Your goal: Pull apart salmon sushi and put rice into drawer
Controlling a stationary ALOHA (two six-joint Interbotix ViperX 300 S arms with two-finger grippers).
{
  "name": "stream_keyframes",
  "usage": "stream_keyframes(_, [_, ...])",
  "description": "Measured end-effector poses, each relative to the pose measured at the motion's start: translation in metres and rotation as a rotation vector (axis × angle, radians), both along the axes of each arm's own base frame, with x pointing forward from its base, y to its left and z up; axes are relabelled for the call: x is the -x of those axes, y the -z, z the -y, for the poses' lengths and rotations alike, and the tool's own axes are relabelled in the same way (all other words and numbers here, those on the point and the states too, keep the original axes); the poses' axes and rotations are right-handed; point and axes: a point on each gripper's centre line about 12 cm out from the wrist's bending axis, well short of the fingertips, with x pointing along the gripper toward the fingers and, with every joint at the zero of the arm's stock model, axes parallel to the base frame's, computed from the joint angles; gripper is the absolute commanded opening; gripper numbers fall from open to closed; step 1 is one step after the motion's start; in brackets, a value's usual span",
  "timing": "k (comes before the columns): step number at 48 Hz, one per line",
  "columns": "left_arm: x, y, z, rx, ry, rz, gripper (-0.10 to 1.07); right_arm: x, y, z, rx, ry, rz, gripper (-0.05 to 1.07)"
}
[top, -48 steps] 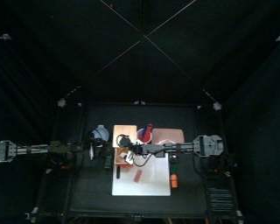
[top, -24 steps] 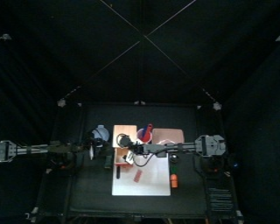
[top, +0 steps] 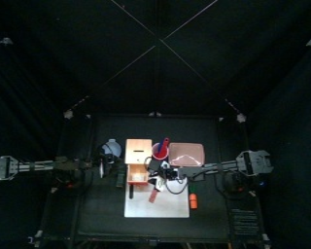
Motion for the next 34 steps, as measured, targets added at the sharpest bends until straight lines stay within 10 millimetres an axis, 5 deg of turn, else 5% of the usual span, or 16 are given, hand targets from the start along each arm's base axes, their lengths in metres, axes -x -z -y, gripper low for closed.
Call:
stream_keyframes(14, [-0.004, -0.007, 0.003, -0.033, 0.027, 0.027, 0.86, 0.042, 0.010, 0.004, 0.045, -0.043, 0.085, 0.59])
stream_keyframes(34, [-0.004, -0.008, 0.000, -0.027, 0.011, 0.029, 0.86, 0.052, 0.013, 0.010, 0.061, -0.039, 0.093, 0.59])
